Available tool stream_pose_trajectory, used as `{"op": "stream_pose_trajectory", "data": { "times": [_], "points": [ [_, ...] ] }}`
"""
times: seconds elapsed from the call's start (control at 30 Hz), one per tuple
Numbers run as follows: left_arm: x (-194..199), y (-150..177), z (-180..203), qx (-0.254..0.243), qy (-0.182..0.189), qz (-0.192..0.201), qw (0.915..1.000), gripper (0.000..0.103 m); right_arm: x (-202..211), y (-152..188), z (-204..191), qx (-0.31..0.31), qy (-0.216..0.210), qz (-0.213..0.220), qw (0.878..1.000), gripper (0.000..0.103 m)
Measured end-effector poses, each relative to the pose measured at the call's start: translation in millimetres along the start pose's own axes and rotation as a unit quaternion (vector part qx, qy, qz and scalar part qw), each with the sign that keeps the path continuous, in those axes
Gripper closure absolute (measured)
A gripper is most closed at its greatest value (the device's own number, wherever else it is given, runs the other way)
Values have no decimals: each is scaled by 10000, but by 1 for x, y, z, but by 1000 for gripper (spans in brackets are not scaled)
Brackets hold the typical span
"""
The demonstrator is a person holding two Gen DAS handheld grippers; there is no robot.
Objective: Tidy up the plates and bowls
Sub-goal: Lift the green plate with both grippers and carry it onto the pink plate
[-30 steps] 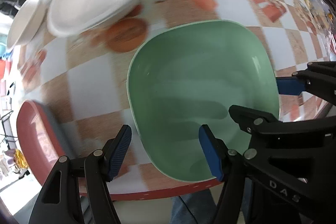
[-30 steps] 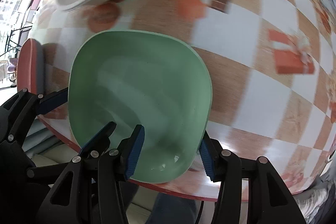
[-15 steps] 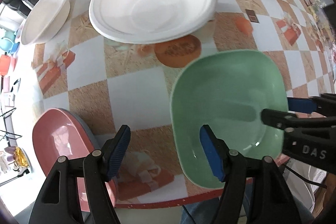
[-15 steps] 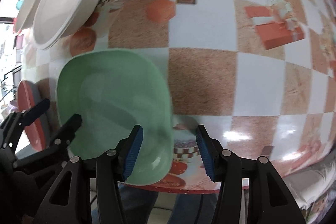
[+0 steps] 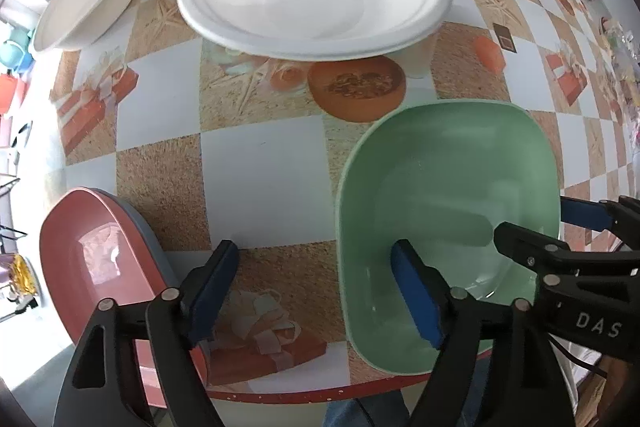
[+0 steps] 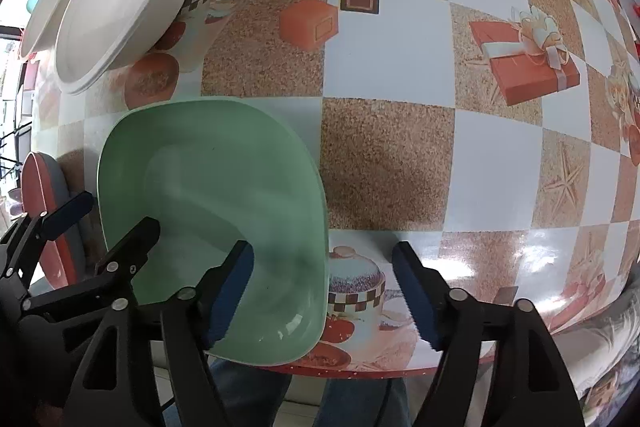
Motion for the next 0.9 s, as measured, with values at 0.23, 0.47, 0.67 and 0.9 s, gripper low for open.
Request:
{"op": "stream_pose_trajectory", "data": {
  "times": [0.23, 0.47, 0.67, 0.9],
  "points": [
    [-7, -4, -8, 124, 26, -35, 9999, 7, -17, -3, 23, -307, 64, -249, 9992, 0],
    [-14, -6, -15, 219, 75, -25, 9997, 2, -17, -8, 17, -354, 80, -361, 9987, 0],
    [-19, -9, -20, 319, 117, -15, 9994, 0, -30, -22, 24, -383, 68, -449, 9982, 0],
    [-17, -6, -18, 337, 119, 24, 9994, 0, -28, -19, 24, -418, 53, -290, 9987, 0]
  ]
}}
Point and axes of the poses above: each gripper's, at about its wrist camera, not at the fingertips, and x roughly against the way its jaws point, z to its right, y to its underside, the point moved 5 cm from there along -x, roughly the way its jaws point, and after that the axes turned 12 degrees about -z, right-handed, at the moved point
